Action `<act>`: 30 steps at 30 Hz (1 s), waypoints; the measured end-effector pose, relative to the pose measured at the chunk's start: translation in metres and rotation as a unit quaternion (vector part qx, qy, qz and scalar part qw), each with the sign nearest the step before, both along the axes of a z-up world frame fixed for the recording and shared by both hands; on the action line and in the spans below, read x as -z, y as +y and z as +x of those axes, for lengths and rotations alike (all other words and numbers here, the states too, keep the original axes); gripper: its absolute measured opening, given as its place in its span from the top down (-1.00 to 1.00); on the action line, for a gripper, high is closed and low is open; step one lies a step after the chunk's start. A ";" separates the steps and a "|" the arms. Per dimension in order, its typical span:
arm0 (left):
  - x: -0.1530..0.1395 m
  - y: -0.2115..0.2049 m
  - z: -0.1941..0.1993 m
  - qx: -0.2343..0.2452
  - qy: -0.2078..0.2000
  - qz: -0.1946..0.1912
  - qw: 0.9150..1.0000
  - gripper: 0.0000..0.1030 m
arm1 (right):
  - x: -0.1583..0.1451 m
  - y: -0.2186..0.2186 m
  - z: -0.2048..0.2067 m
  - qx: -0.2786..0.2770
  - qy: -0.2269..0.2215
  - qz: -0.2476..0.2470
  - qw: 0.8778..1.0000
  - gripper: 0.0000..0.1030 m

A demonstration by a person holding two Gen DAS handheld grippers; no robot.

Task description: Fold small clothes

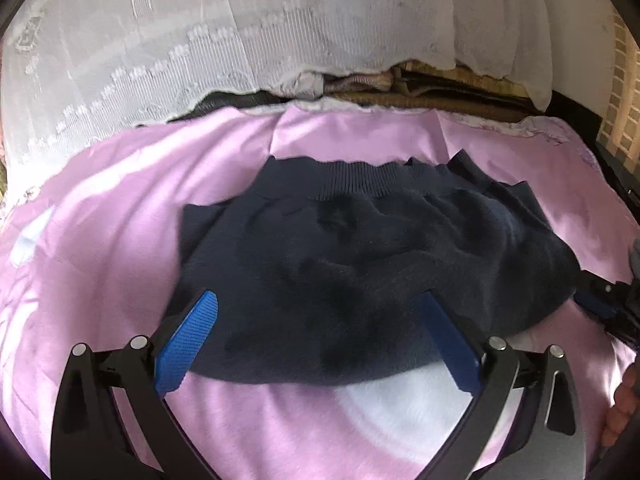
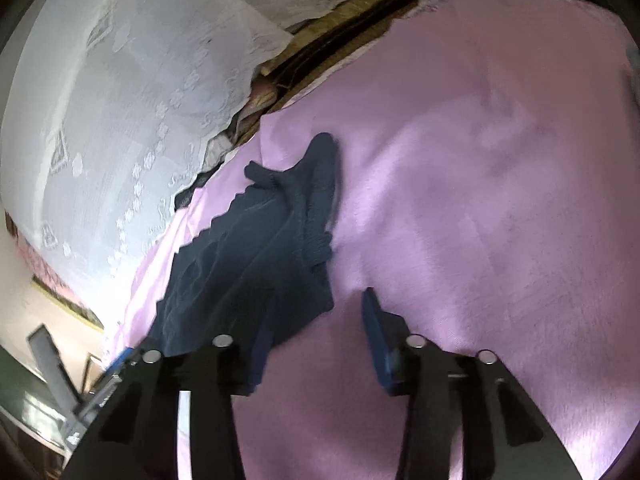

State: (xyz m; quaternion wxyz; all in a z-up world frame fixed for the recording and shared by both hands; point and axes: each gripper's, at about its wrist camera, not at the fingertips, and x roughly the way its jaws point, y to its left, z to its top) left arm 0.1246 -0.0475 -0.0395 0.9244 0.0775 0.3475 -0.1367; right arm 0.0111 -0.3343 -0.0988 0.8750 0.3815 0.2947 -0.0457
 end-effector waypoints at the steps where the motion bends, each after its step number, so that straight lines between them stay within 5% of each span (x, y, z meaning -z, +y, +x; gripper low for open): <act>1: 0.004 -0.004 0.005 -0.006 0.006 0.006 1.000 -0.92 | 0.001 -0.003 0.002 0.001 -0.002 0.006 1.000 0.23; 7: 0.027 -0.005 0.026 -0.010 0.057 0.010 0.998 -0.92 | 0.003 -0.005 0.024 -0.003 0.000 -0.002 1.000 0.22; 21: 0.029 -0.007 0.024 -0.014 0.048 0.025 0.998 -0.92 | 0.006 -0.004 0.063 -0.015 -0.001 -0.001 1.000 0.39; 30: 0.023 0.005 0.019 0.002 0.042 -0.013 0.999 -0.91 | -0.012 0.007 0.055 -0.013 -0.030 -0.049 0.998 0.54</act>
